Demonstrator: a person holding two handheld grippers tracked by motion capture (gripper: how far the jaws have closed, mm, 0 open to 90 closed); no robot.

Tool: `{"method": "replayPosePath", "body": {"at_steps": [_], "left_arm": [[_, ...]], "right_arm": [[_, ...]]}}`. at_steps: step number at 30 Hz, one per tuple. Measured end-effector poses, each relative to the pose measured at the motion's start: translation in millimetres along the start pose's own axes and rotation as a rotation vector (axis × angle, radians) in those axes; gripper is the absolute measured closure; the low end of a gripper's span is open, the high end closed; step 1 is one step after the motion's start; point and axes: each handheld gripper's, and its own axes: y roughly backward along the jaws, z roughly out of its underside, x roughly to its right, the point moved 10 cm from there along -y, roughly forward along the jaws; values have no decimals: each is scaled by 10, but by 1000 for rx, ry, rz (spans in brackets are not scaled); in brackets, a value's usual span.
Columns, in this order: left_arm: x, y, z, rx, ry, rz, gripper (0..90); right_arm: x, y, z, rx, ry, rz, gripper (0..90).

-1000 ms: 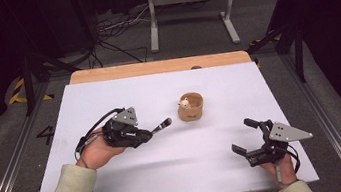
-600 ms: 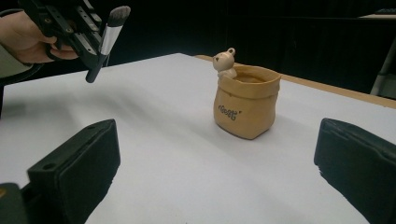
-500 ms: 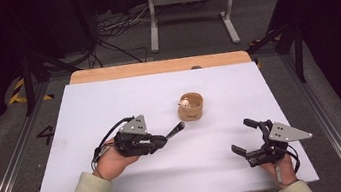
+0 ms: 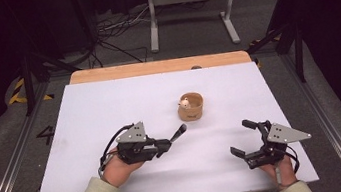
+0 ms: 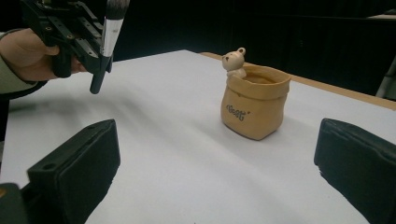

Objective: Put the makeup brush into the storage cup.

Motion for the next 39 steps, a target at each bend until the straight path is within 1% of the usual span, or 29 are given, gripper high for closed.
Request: {"method": "replayPosePath", "body": {"at_steps": [1,3,5,6,7,9,13,15,16,18,20,23,26,27,28,30,32,34,37,39], "left_arm": [[0,0,0,0,0,0,790],[23,6,9,24,-21,-1,790],[42,12,13,50,-31,0,790],[57,14,17,73,-28,5,790],[57,14,17,73,-28,5,790],[74,-3,26,103,-21,11,790],[107,-47,15,142,-18,25,790],[124,-67,3,166,-25,27,790],[141,-85,5,175,-29,28,790],[159,-108,11,189,-41,26,789],[184,-129,14,209,-41,29,789],[203,-148,16,222,-44,27,789],[221,-157,13,240,-37,25,789],[221,-157,13,240,-37,25,789],[220,-157,15,240,-38,23,789],[215,-152,13,242,-42,17,789],[210,-146,8,251,-34,12,789],[196,-137,7,254,-29,3,789],[200,-143,8,252,-30,8,789],[206,-147,8,251,-32,10,789]], "right_arm": [[0,0,0,0,0,0,1],[-34,-16,-8,-5,6,-12,0],[-63,-27,-13,-5,5,-28,0],[-83,-37,-20,-2,-1,-40,0],[-107,-52,-30,-2,-4,-48,0],[-129,-67,-38,-5,-2,-52,0],[-228,-120,-109,0,17,-76,10],[-263,-148,-150,3,27,-74,17],[-280,-168,-169,3,28,-76,35],[-348,-225,-222,0,10,-117,63],[-418,-283,-265,-17,12,-146,97],[-537,-367,-369,-4,28,-192,133],[-632,-471,-436,11,18,-230,164],[-632,-471,-436,11,18,-230,164],[-669,-523,-457,16,16,-245,170],[-714,-595,-476,13,23,-258,177],[-737,-644,-491,11,22,-260,173],[-748,-681,-507,13,11,-265,177],[-783,-751,-523,9,4,-283,220],[-797,-773,-522,2,2,-287,230]]}}
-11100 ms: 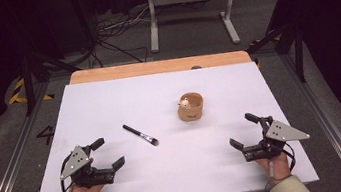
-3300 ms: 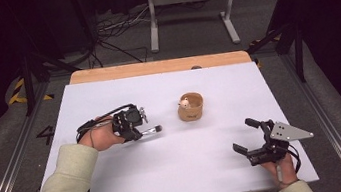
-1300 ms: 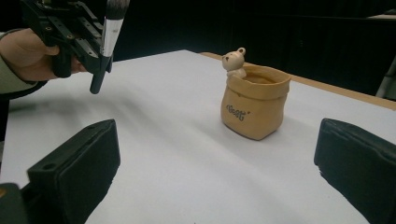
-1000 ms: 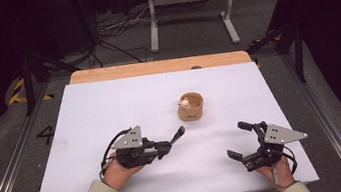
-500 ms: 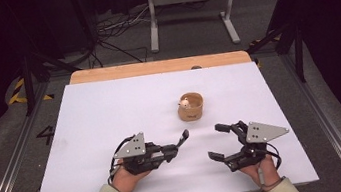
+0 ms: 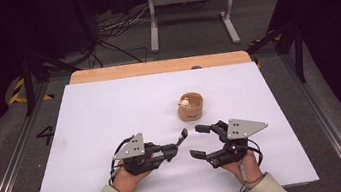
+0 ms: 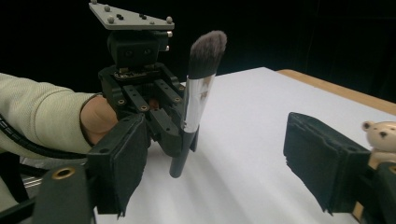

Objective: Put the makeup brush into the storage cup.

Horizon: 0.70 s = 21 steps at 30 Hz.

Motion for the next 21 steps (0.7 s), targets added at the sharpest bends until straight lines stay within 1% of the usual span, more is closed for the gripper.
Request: {"method": "replayPosePath", "body": {"at_steps": [2,4,8,10,11,13,17,21], "left_arm": [[6,-4,3,-6,-7,3,789],[7,-3,3,-8,-12,2,788],[16,-1,4,-9,-10,7,788],[27,-10,5,-7,-12,9,788],[28,-11,6,-10,-15,8,788],[36,-15,8,-12,-17,12,788],[35,-18,14,-18,-20,7,787],[30,-16,16,-18,-19,8,787]], "right_arm": [[-32,-61,-12,0,-5,-24,271],[-55,-119,-21,-4,-6,-35,311],[-66,-227,-22,-21,-11,-42,384],[-69,-264,-15,-32,-23,-55,437],[-67,-279,-14,-36,-21,-54,468],[-69,-295,-16,-41,-17,-56,524],[-57,-301,-23,-42,-15,-54,593],[-82,-308,-22,-42,-13,-79,673]]}}
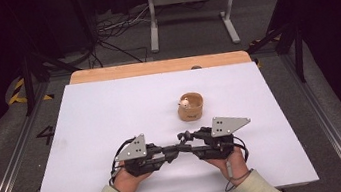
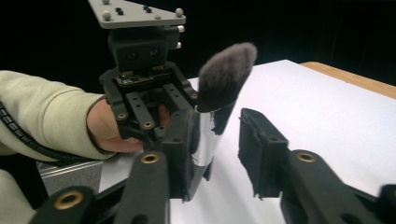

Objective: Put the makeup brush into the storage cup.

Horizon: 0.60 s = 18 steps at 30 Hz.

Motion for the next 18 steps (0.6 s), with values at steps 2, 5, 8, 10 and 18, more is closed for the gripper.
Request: {"method": "replayPosePath", "body": {"at_steps": [2,5,8,10,18], "left_arm": [[-1,0,0,0,1,0,787],[-2,2,-1,2,-1,-1,787],[-4,0,3,0,-2,-3,787],[1,3,2,-1,-1,-1,785],[-21,27,-13,5,17,-17,583]], "right_arm": [[-12,-6,-2,-2,4,-7,710],[-28,-10,-7,-2,6,-16,740],[-33,-17,-7,-10,-11,-21,752],[-39,-18,-11,-8,-11,-24,755],[-65,-6,-100,-11,16,-25,761]]}}
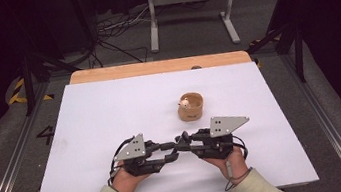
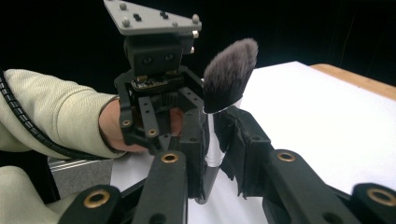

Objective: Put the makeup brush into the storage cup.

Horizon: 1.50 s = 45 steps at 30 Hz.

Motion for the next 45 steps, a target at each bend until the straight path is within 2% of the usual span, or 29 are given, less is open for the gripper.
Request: {"method": "replayPosePath", "body": {"at_steps": [1,3,7,8,9,11,12,14,16,18,19,25,28,40,45], "left_arm": [[-6,8,-2,1,6,-5,583],[-17,36,-1,4,15,-11,518],[-46,106,0,23,83,-28,327],[-64,128,5,22,94,-38,251],[-80,150,7,25,98,-44,251],[-126,218,14,35,99,-75,178],[-126,218,14,35,99,-75,165],[-146,279,9,54,134,-80,136],[-172,323,14,58,139,-95,112],[-203,387,36,64,135,-127,102],[-203,387,36,64,135,-127,88],[-268,506,154,36,191,-204,67],[-288,559,183,37,199,-228,55],[-345,734,240,30,207,-265,41],[-398,795,288,8,227,-292,39]], "right_arm": [[0,0,0,0,0,0,761],[16,14,-46,2,4,6,761],[72,49,-149,11,15,16,761],[112,62,-206,10,21,23,761],[112,62,-206,10,21,23,761],[169,77,-292,7,26,31,760],[169,77,-292,7,26,31,760],[261,98,-369,3,36,53,760],[315,118,-409,7,32,60,760],[344,131,-433,8,33,65,760],[394,152,-478,9,36,75,760],[535,215,-606,7,37,98,759],[611,253,-668,7,41,115,760],[925,360,-781,-17,29,196,759],[1033,370,-803,-25,15,230,759]]}}
